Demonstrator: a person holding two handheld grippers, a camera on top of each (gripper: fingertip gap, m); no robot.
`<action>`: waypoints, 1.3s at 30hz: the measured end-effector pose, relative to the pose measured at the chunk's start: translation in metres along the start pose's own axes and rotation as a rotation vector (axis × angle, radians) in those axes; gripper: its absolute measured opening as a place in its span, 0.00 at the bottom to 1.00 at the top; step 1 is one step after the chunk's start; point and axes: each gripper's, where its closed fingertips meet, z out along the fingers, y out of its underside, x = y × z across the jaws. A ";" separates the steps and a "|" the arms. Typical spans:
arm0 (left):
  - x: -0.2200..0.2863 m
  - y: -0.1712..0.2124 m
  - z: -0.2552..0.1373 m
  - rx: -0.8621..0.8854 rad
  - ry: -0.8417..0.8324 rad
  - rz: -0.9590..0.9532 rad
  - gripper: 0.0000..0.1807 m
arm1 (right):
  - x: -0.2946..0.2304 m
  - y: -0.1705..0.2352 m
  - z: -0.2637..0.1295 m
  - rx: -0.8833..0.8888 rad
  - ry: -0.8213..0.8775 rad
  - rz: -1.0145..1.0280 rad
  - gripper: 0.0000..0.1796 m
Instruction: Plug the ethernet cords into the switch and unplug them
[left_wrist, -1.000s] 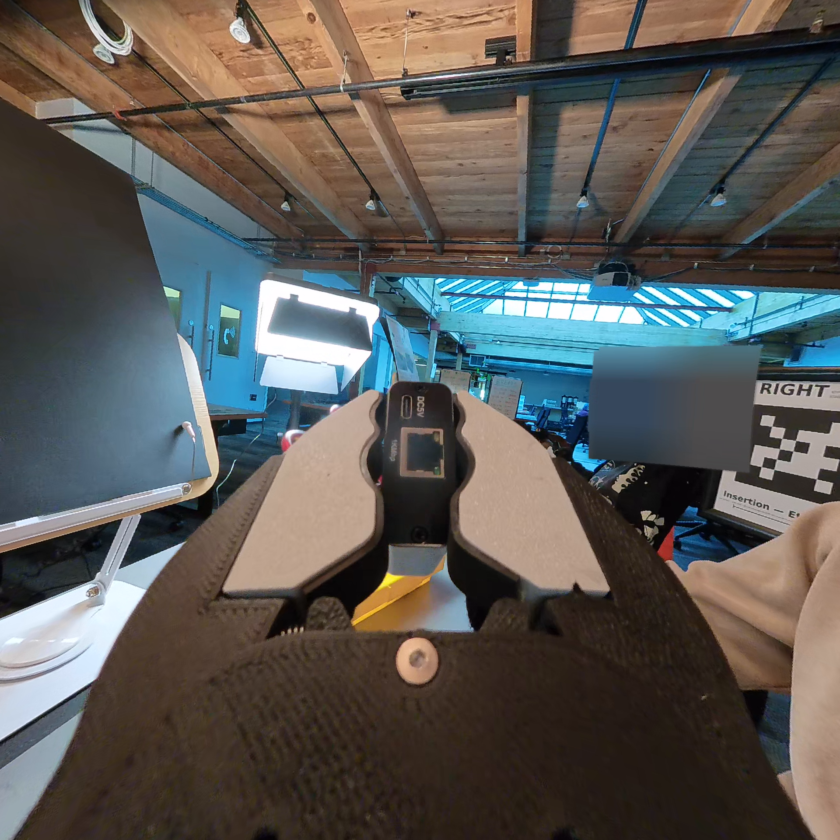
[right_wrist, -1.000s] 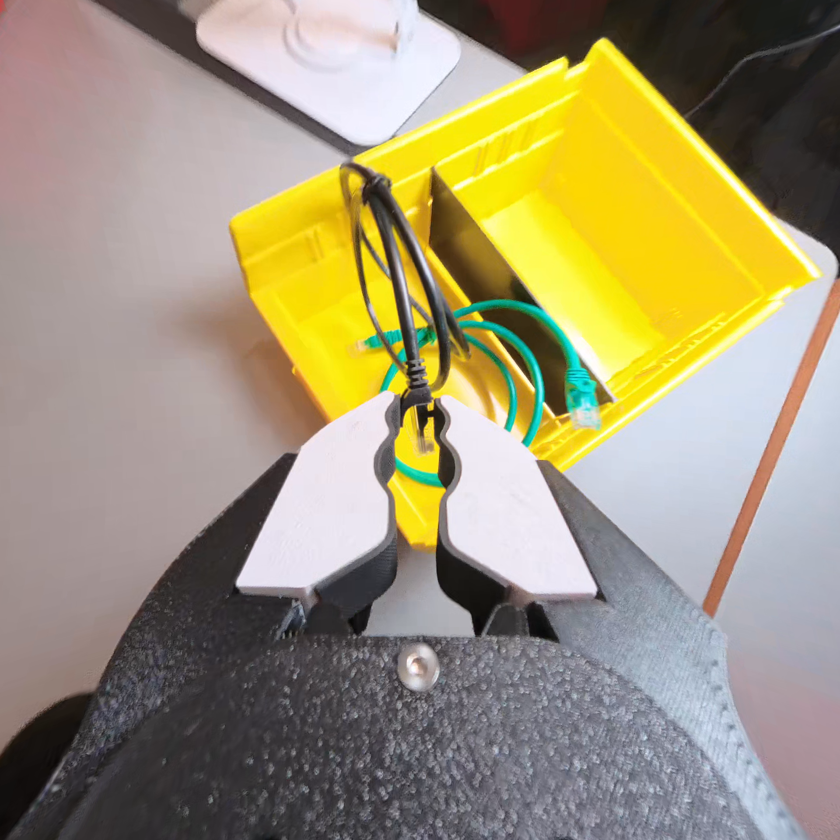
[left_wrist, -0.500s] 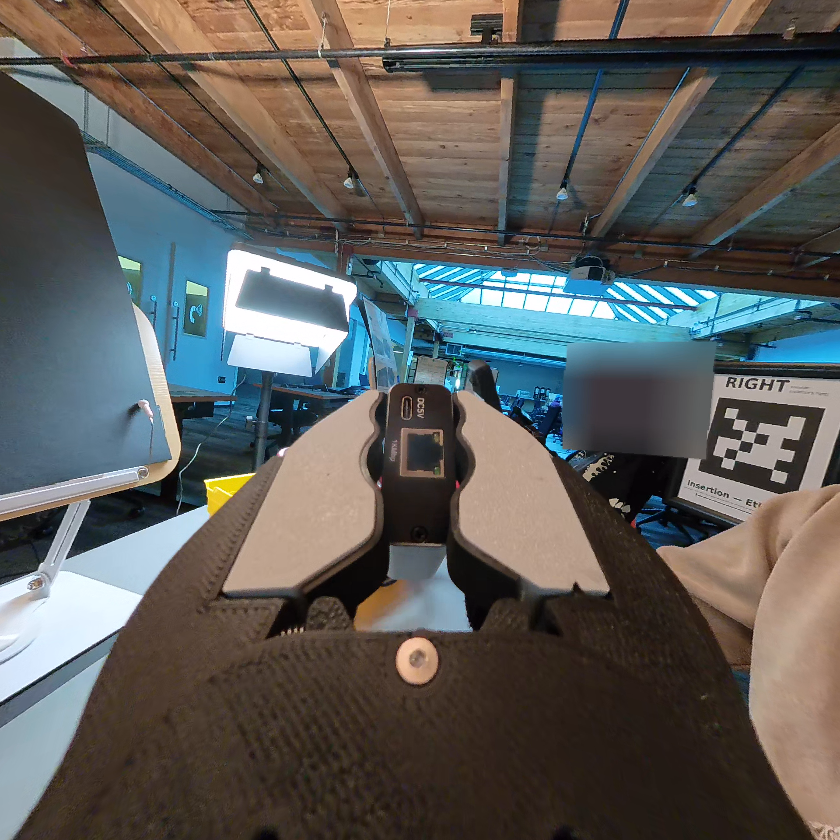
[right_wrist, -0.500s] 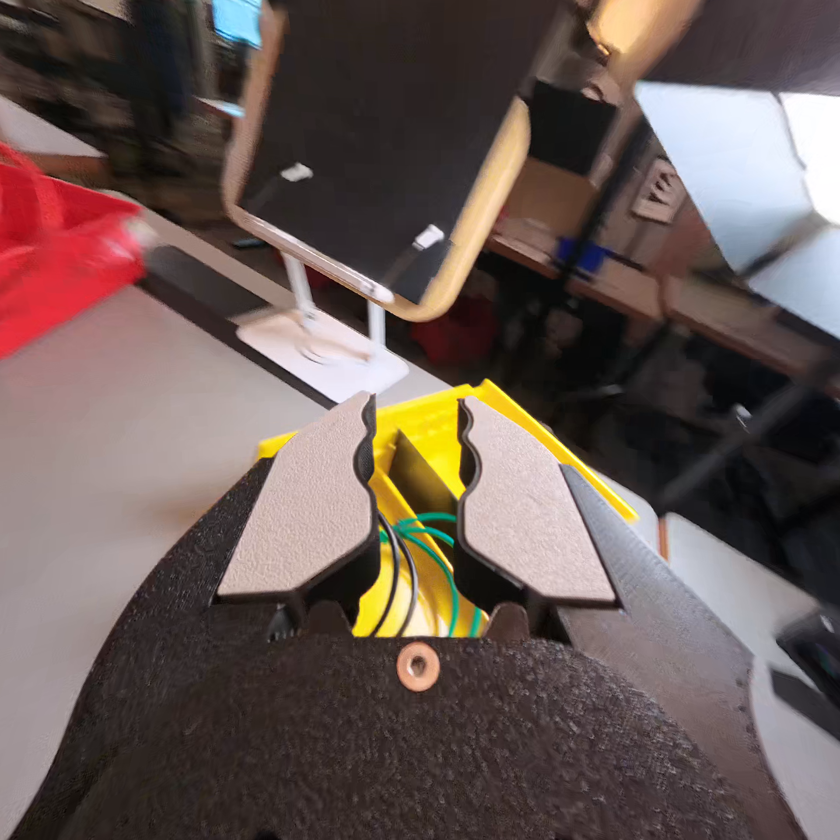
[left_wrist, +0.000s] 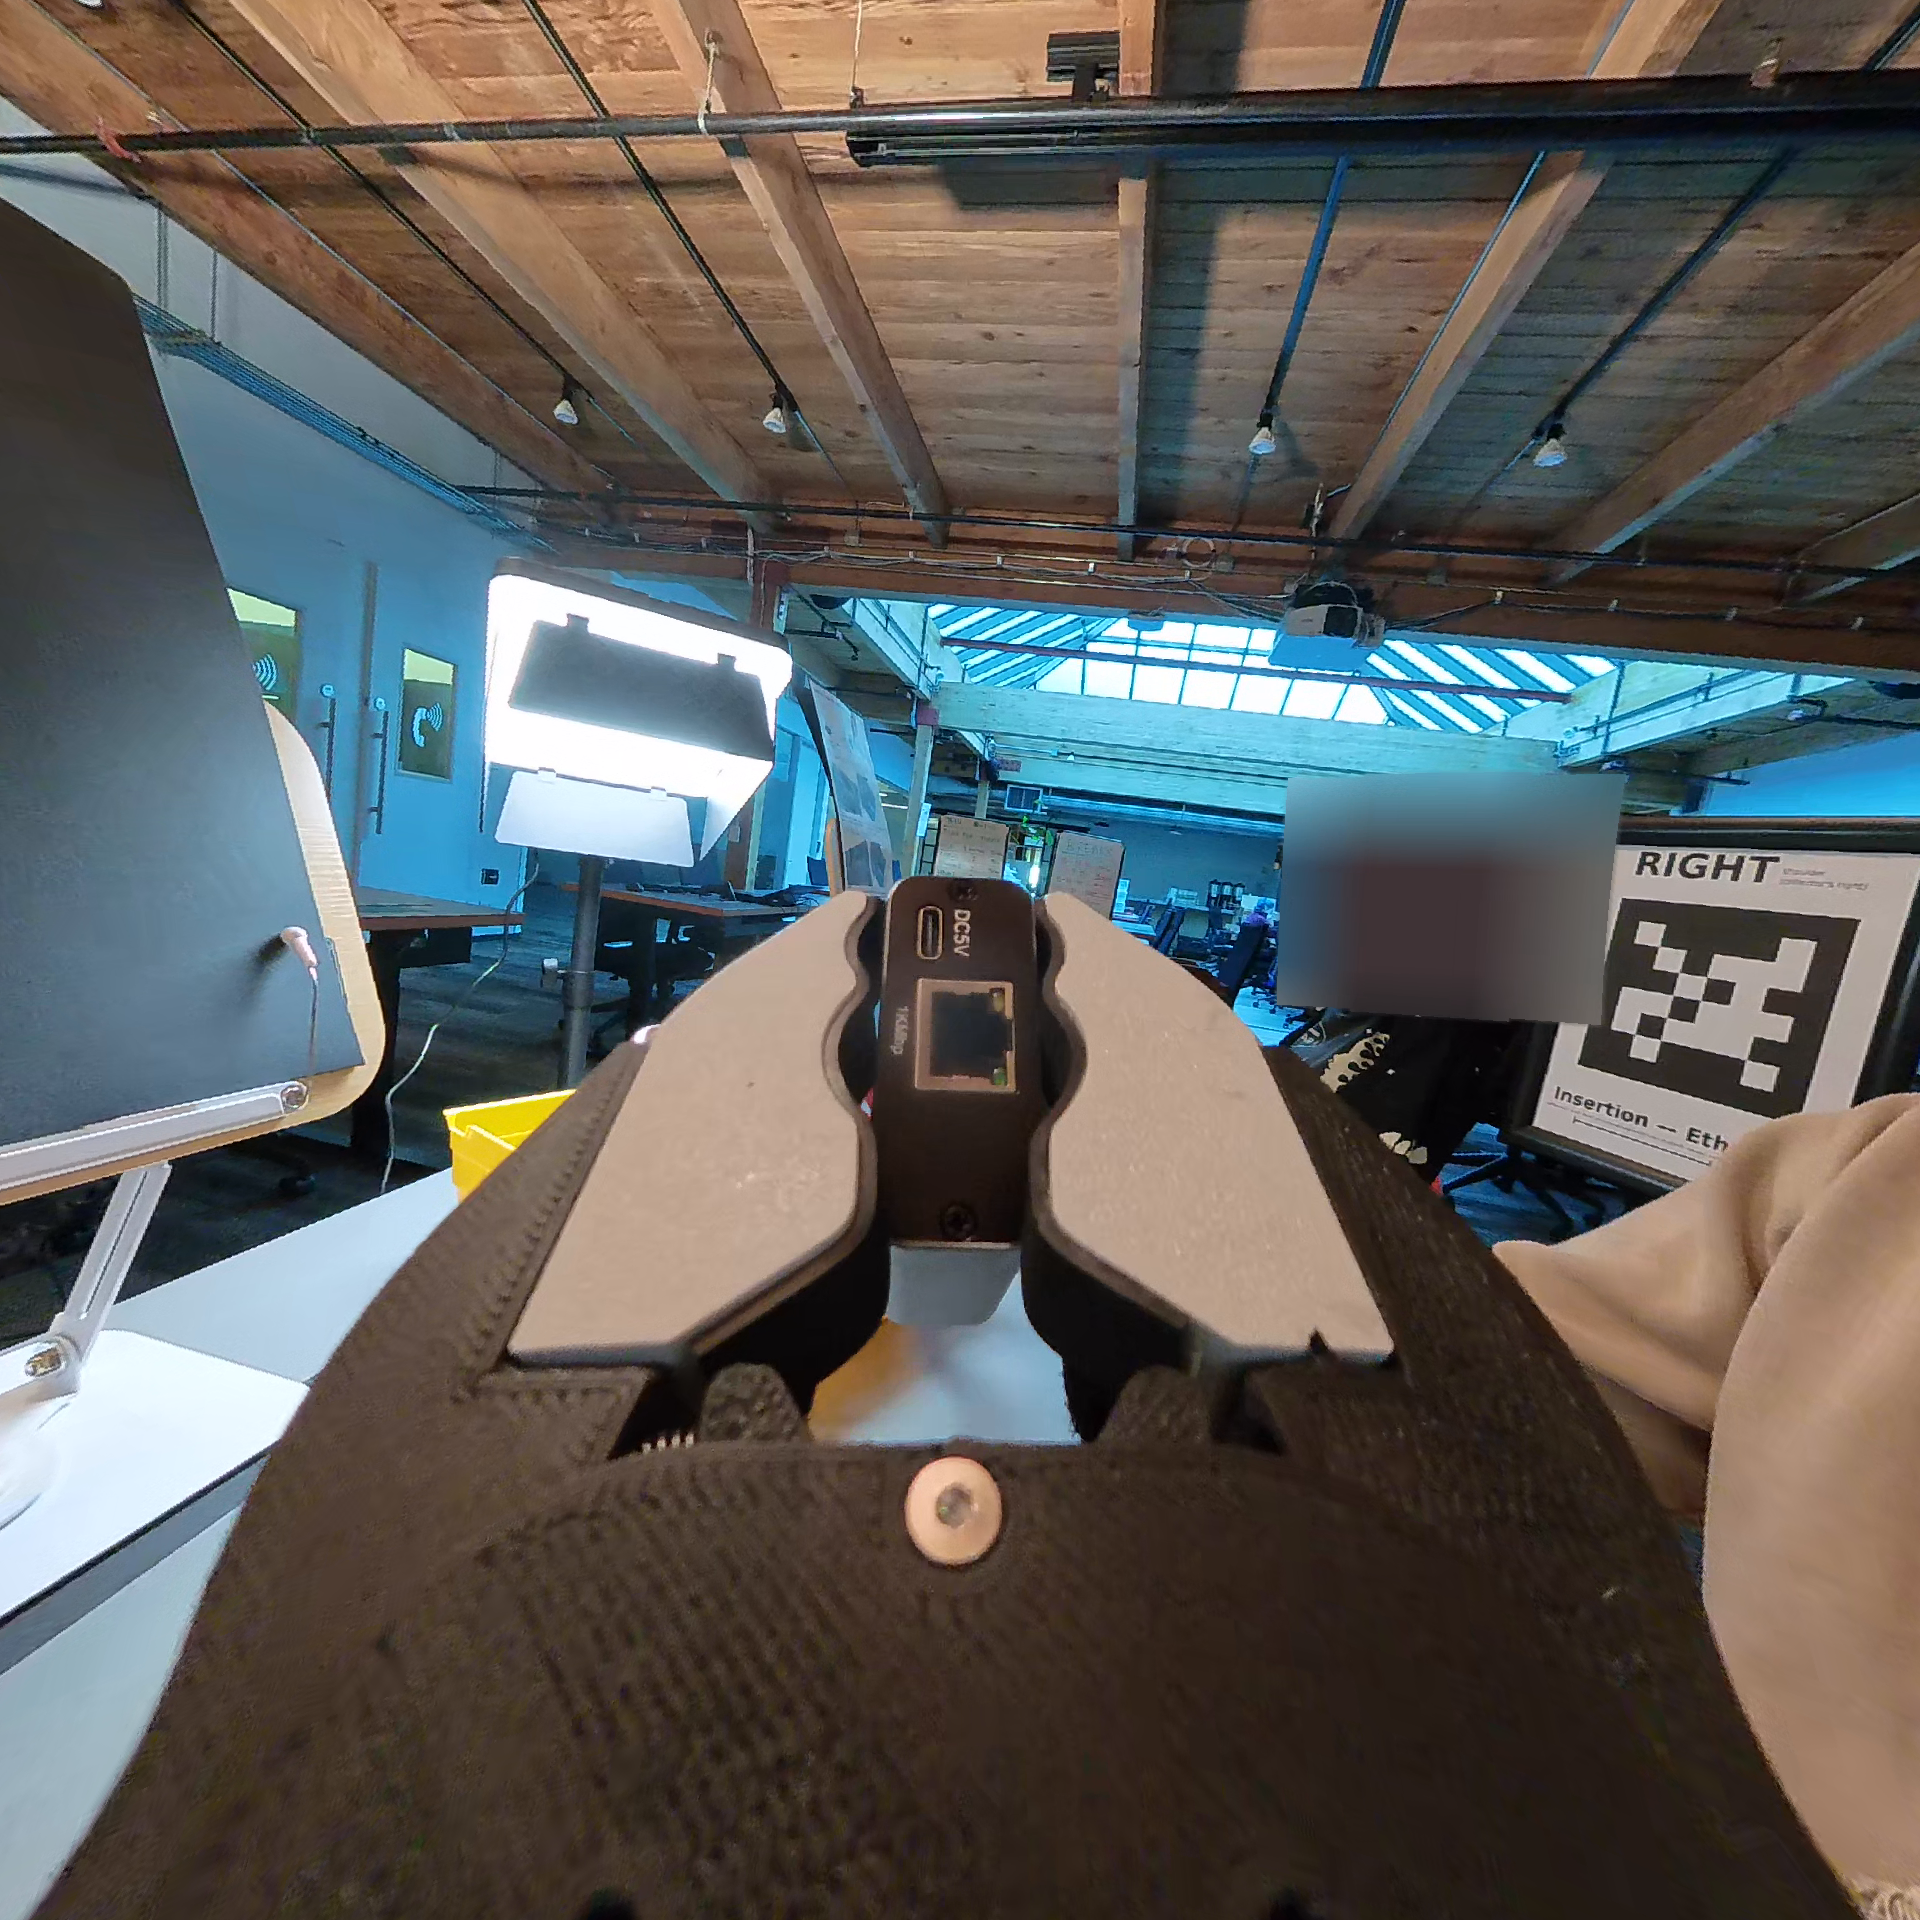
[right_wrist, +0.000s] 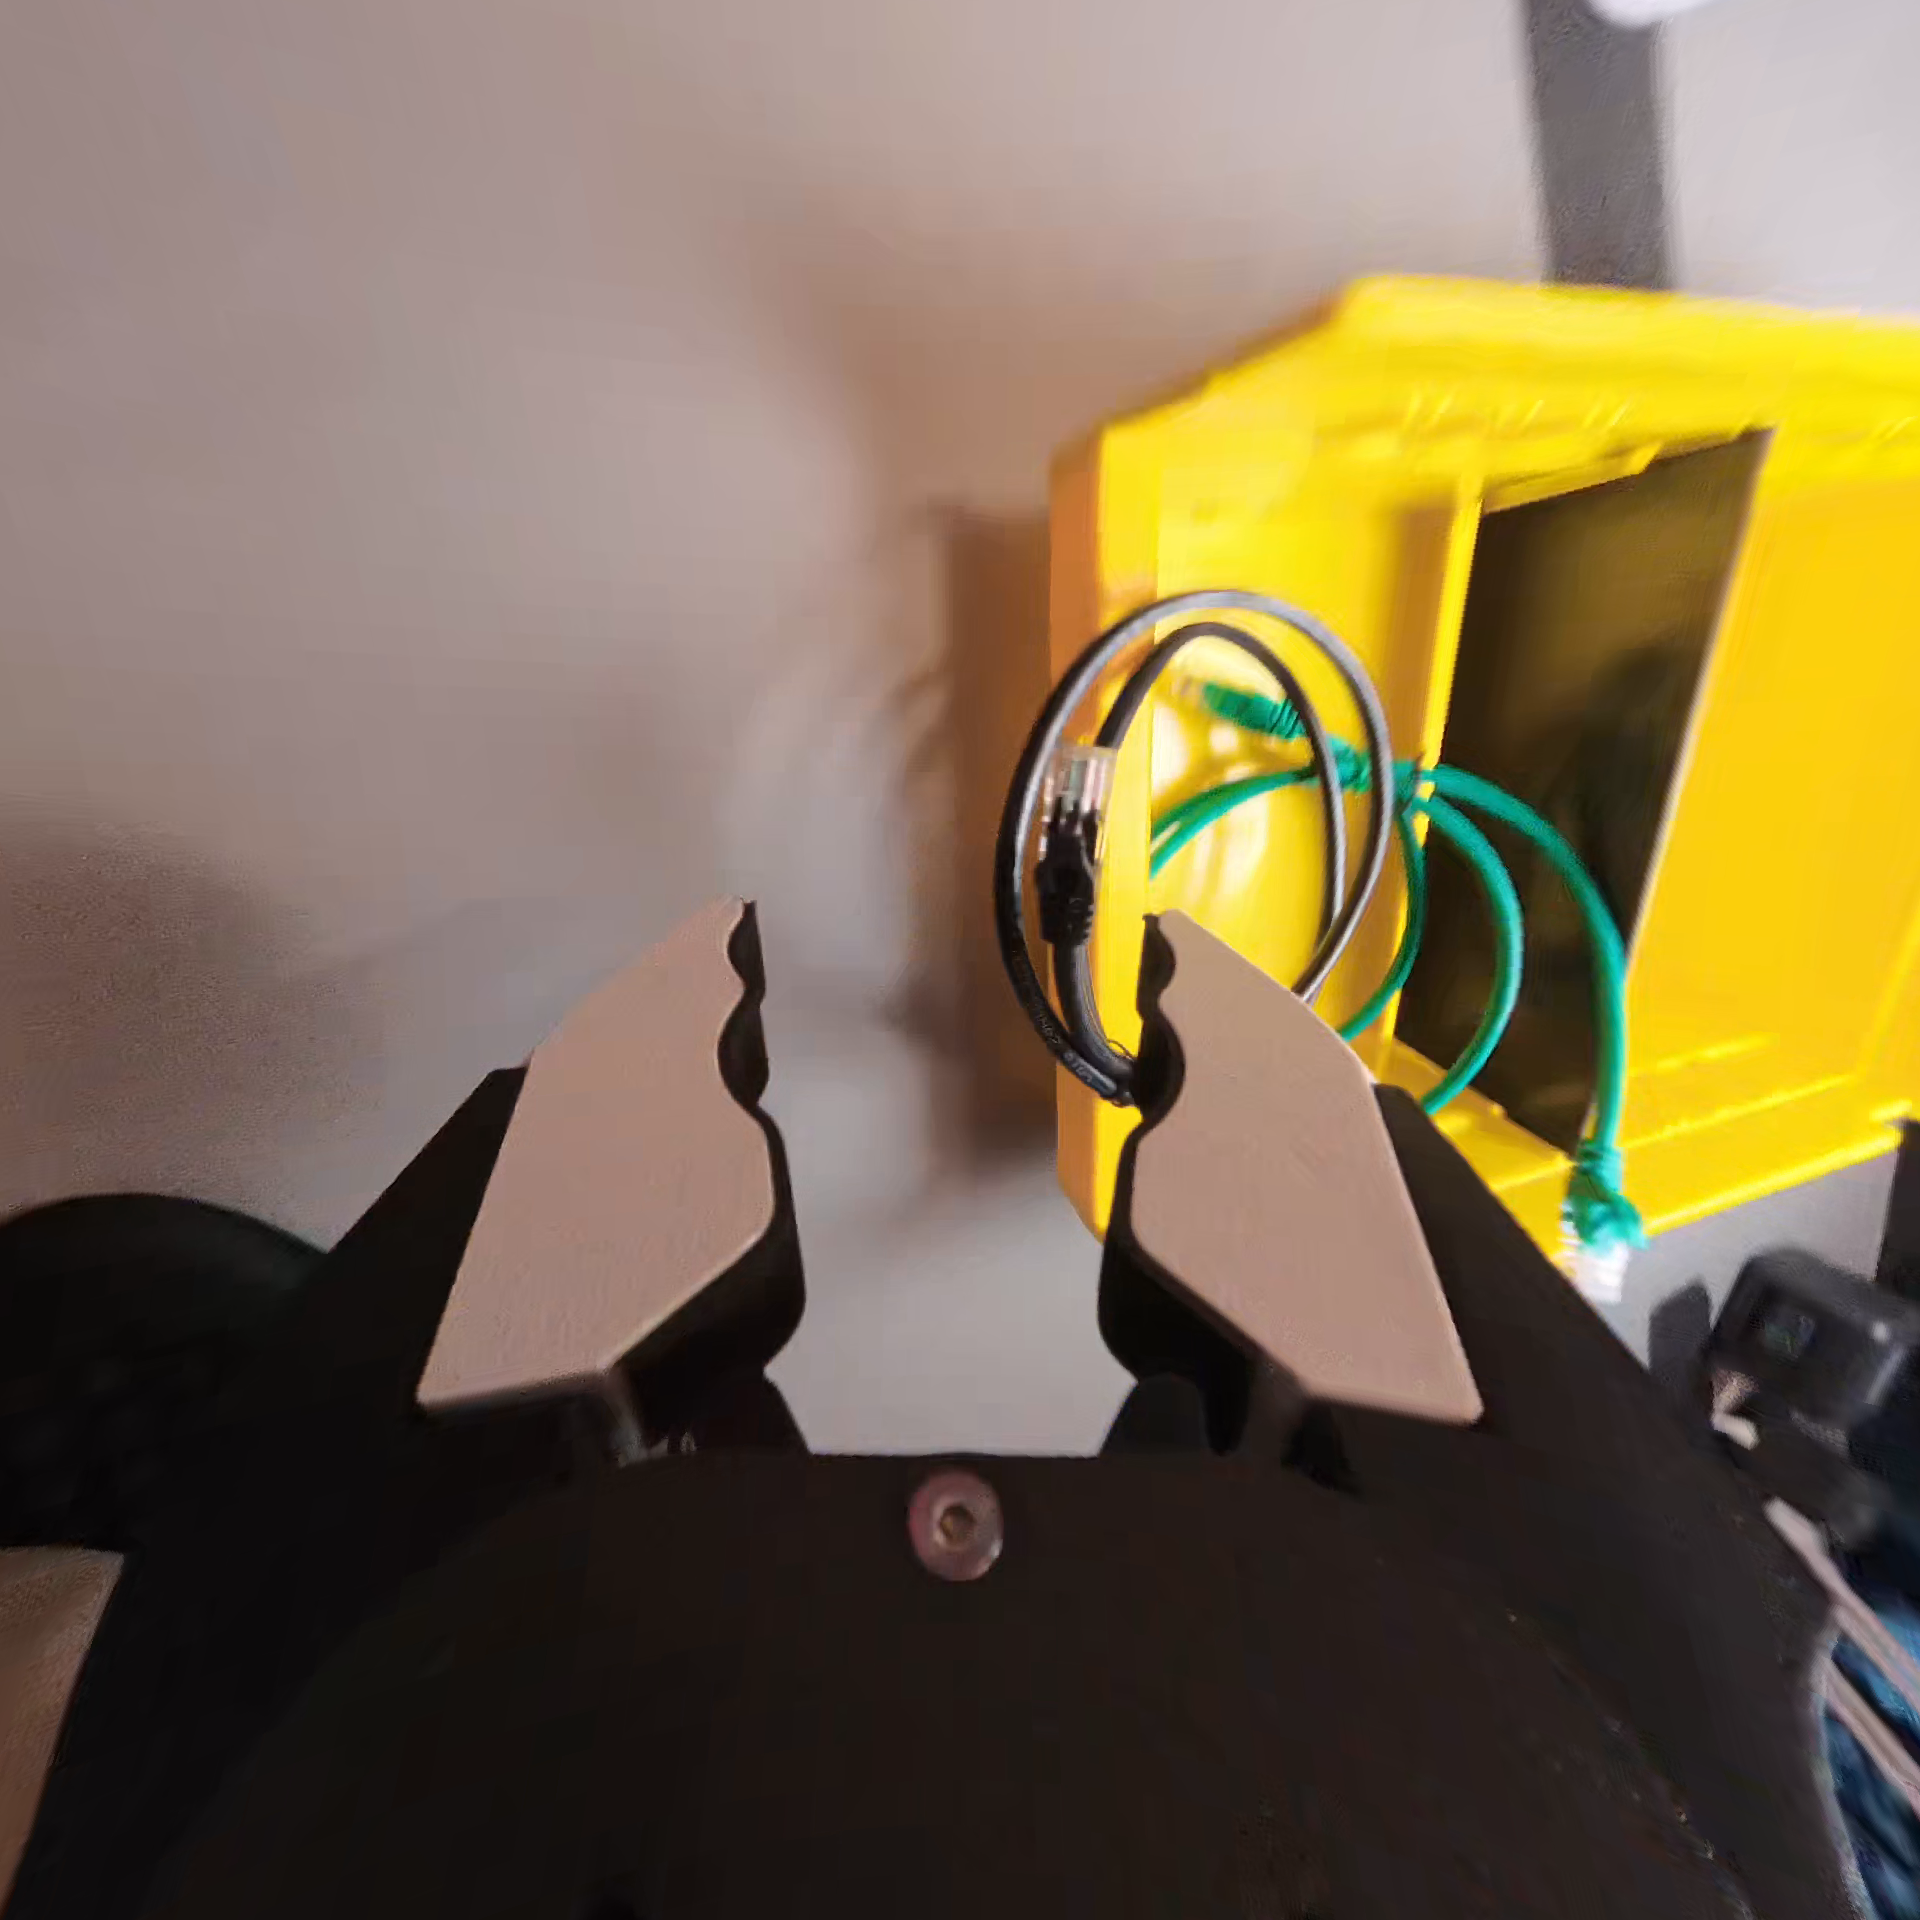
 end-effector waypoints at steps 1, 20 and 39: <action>0.000 0.000 0.000 -0.002 0.001 -0.001 0.14 | 0.003 0.007 0.014 -0.073 0.005 -0.001 0.38; 0.001 -0.004 -0.002 0.002 0.002 0.010 0.15 | 0.092 -0.022 -0.072 0.997 -0.391 0.756 0.07; -0.002 -0.003 -0.002 0.006 -0.004 -0.006 0.15 | 0.165 0.067 -0.050 0.562 0.452 0.782 0.22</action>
